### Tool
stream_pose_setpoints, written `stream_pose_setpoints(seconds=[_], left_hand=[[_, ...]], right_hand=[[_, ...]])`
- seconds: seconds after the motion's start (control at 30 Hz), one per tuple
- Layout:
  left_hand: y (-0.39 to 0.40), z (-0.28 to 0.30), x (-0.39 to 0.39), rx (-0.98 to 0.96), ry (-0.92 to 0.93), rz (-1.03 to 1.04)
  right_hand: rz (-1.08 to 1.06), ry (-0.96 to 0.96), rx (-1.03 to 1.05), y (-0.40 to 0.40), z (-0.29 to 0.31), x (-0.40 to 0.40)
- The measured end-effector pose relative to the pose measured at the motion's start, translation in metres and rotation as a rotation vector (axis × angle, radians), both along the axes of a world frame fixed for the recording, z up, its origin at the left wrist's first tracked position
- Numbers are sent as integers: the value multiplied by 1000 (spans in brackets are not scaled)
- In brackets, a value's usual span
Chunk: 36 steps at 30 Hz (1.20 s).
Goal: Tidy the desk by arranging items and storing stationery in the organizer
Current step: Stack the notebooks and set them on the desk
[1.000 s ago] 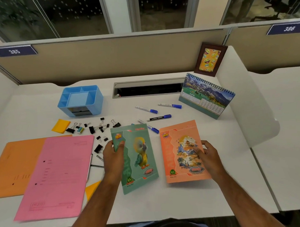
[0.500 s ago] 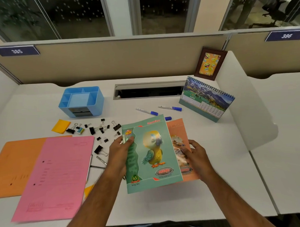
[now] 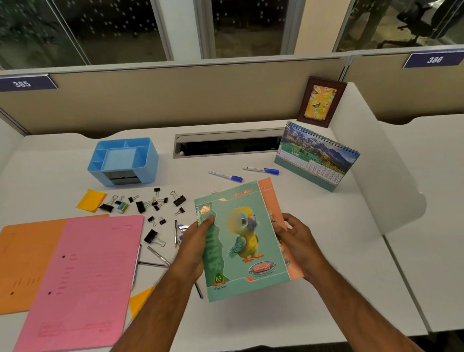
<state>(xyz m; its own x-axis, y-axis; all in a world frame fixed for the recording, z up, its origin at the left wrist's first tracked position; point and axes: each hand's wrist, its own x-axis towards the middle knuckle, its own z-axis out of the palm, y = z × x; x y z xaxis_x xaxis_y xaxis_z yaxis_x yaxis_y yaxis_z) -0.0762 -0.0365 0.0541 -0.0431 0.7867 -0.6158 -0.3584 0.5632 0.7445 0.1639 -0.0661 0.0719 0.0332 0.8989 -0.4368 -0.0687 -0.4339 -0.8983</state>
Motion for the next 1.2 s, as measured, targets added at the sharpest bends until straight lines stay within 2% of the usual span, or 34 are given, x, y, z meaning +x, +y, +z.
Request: stream_pose_setpoints(seconds=[0.1,0.37,0.6,0.7,0.9,1.2], left_hand=[[-2,1,3,40,-11,-77],[-7,15,9,323,185,-147],[-19,15,-4,471,351,-157],[-28,9,-14,477,359,-184],[-46,-25,-36,352,491,-384],[-45,-24,-35,371,582,-350]], right_hand=[[-3,-4,-13,0,1,-4],[33,-82,125,2,-6,-12],[28,-173,228,-1,-11,-15],[24,-196,223,-10,-23,-18],[84,-273,167,-34,-60,-25],[81,-287,211,-29,-53,-26]])
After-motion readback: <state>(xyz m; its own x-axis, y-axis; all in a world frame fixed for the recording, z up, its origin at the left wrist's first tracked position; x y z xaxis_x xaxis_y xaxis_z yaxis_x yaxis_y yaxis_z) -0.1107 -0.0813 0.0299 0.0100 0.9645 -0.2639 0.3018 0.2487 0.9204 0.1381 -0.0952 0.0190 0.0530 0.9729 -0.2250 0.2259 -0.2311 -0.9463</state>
